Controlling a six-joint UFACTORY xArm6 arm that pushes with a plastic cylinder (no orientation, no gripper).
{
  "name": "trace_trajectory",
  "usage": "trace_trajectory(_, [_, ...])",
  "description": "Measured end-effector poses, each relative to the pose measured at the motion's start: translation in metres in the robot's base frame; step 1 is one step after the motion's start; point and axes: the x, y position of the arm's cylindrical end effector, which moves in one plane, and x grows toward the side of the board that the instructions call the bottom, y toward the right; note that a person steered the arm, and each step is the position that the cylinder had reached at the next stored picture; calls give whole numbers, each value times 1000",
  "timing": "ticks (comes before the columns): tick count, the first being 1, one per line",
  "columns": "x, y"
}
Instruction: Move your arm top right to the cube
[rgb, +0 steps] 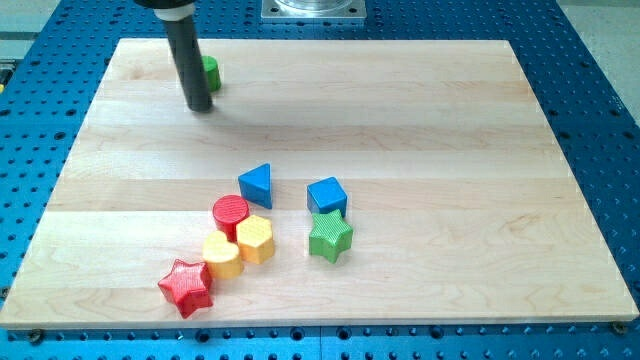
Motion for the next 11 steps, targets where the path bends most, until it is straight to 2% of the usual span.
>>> trace_trajectory(1, [-33,28])
trace_trajectory(3, [-68,4])
trace_trajectory(4, [-27,-56])
trace_trajectory(5, [0,-79])
trace_trajectory(6, [-23,-119])
trace_trajectory(7, [-42,-95])
trace_trajectory(8, [-9,-66])
trace_trajectory(9, [-31,-32])
trace_trajectory(10, [-44,-52])
trace_trajectory(11, [-24,-12])
